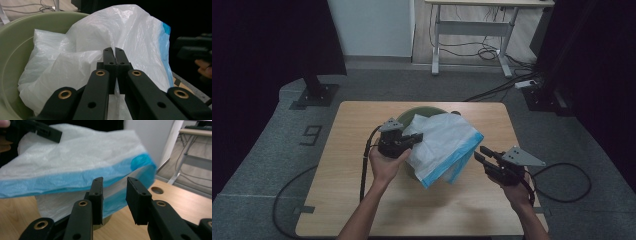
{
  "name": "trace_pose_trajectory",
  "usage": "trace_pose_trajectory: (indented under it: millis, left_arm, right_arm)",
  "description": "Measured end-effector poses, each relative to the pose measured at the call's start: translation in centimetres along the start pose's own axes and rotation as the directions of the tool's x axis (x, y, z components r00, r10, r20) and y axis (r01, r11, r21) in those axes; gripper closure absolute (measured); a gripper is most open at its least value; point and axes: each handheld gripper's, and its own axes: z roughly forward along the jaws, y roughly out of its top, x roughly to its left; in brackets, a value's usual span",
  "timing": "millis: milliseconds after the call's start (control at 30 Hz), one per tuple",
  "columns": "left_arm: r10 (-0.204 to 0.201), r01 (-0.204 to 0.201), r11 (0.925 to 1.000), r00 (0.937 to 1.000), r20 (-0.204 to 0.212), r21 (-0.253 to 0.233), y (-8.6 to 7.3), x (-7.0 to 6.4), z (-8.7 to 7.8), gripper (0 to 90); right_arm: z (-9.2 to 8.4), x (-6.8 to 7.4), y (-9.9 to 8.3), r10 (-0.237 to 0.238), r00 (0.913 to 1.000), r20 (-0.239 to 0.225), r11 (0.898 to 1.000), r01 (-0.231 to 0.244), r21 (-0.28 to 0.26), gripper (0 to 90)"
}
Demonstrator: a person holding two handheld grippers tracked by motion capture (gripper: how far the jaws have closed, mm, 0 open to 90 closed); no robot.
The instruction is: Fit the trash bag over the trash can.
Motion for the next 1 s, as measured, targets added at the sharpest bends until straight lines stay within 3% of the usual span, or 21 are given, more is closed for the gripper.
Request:
trace_pose_trajectory:
  millis: [267,567,700,767,933,1000]
  left_arm:
    - [-0.013,0.013,0.9999,0.9998,0.015,0.007,0.0,0.3,0.0,89.6]
    - [-0.018,0.018,0.9998,0.9995,0.025,0.005,0.0,0.3,0.0,89.7]
    - [-0.016,0.016,0.9998,0.9996,0.025,0.009,0.0,0.4,-0.1,89.6]
    - [-0.014,0.014,0.9999,0.9995,0.027,0.006,0.0,0.5,-0.1,89.6]
    - [-0.008,0.008,0.9999,0.9992,0.039,0.01,0.0,0.5,-0.3,89.6]
    - [-0.003,0.003,1.0,0.9992,0.04,0.002,0.0,0.4,-0.5,87.6]
  right_arm:
    - [2.0,-0.1,-1.1,0.056,0.9984,-0.008,0.998,-0.056,0.018,63.9]
    - [2.7,-0.4,-0.8,0.069,0.9975,0.016,0.998,-0.069,0.014,62.3]
    - [3.0,-0.5,-0.3,0.096,0.9953,0.011,0.995,-0.096,-0.011,62.7]
    - [3.1,-0.6,0.1,0.105,0.9944,0.005,0.994,-0.105,-0.022,66.1]
    - [3.2,-0.6,0.9,0.099,0.995,-0.007,0.994,-0.1,-0.041,88.1]
    - [3.2,-0.4,1.2,0.098,0.9951,-0.012,0.994,-0.099,-0.048,88.6]
